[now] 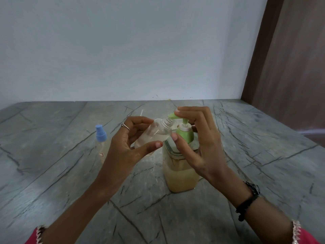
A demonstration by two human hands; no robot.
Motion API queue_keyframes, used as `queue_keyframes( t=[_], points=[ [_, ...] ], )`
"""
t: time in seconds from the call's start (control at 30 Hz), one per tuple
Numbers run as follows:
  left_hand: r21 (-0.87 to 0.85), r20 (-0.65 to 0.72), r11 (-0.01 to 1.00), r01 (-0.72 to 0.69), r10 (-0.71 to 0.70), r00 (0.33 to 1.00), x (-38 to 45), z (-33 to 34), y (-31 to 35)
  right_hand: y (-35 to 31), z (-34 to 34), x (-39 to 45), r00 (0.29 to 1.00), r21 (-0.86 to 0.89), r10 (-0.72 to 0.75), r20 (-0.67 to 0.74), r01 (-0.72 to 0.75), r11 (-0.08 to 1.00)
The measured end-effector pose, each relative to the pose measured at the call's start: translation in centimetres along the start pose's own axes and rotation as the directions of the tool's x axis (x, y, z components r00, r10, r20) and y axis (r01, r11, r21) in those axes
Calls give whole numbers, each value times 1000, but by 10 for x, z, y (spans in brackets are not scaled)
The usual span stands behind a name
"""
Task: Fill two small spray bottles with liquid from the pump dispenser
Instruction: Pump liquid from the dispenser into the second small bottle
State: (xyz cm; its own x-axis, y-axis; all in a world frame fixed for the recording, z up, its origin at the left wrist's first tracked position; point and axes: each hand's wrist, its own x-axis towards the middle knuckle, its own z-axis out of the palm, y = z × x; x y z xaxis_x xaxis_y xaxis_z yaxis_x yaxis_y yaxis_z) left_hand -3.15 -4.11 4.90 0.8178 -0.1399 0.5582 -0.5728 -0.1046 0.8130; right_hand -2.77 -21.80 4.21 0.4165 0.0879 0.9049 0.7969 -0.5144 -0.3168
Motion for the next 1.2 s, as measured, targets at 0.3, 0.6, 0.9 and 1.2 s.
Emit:
queue_keyframes(
  t=[0.3, 0.6, 0.9, 1.2],
  points=[
    [-5, -1, 1000, -10, 10, 1000, 1, 0, -3, -2, 1, 8, 999, 21, 25, -32, -24, 999],
    [-5, 9, 1000, -20, 20, 1000, 1, -2, -5, -1, 1, 5, 999, 13, 19, -36, -18, 1000],
    [-21, 12, 1000, -22, 23, 1000, 1, -2, -4, -1, 1, 2, 1000, -5, 13, -3, -13, 1000],
    [-31, 19, 999, -19, 20, 1000, 1, 0, -3, -5, 1, 10, 998, 2, 29, -47, -29, 1000]
  ],
)
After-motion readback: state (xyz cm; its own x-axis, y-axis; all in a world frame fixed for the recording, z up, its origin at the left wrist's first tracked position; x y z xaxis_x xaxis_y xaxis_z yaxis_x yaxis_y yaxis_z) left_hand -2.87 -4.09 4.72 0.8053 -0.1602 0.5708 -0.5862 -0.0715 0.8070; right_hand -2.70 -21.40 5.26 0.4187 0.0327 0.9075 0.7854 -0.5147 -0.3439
